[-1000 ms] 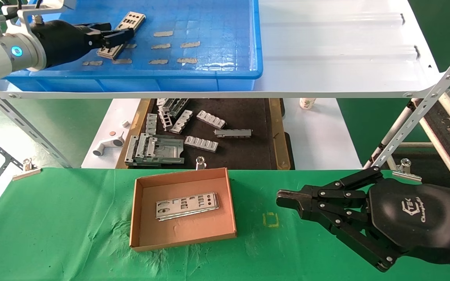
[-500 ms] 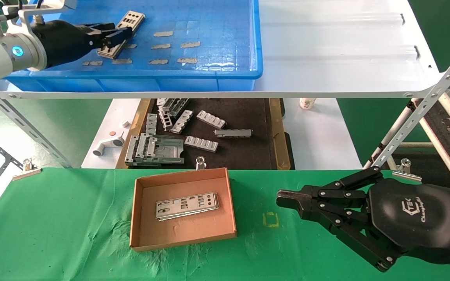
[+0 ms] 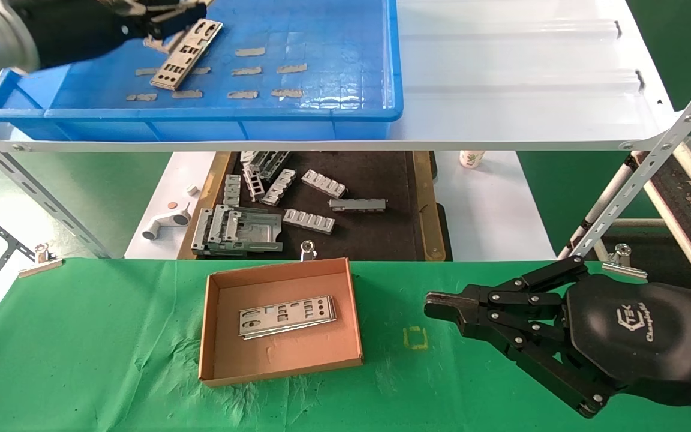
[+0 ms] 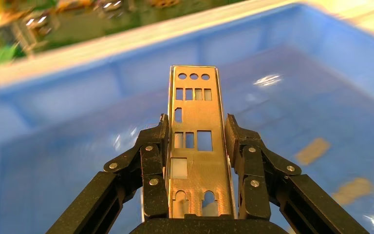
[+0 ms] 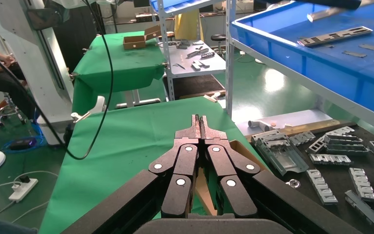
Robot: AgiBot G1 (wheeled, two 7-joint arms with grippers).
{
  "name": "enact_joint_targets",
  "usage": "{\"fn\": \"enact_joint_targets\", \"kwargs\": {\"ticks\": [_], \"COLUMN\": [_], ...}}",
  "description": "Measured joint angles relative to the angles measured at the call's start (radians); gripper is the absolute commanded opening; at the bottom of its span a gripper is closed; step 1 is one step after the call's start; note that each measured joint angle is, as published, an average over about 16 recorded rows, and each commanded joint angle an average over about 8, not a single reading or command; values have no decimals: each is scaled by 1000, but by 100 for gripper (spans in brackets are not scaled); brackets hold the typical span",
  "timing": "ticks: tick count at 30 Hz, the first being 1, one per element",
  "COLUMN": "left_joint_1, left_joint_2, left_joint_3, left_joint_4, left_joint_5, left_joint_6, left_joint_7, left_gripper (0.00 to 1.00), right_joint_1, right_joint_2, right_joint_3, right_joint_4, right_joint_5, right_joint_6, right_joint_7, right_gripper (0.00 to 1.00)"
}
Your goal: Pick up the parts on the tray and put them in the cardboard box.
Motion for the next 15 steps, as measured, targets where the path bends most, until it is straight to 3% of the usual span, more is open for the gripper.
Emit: {"fn": "enact_joint_targets", "kwargs": {"ticks": [10, 15], "left_joint_1": [-26, -10], "left_joint_2": [-97, -132], "left_joint_3": [2, 20], "left_joint_4": [-85, -150], "left_joint_5": [-17, -29], "left_joint_6": [410, 548], "left_joint_7": [134, 214], "left_gripper": [0, 0], "right_joint_1": [0, 0], "right_joint_2": [0, 0], "right_joint_3": [0, 0], "right_joint_4": [0, 0], "right_joint_5": [0, 0], "right_joint_6": [0, 0], "right_joint_7": [0, 0], "right_gripper": [0, 0]}}
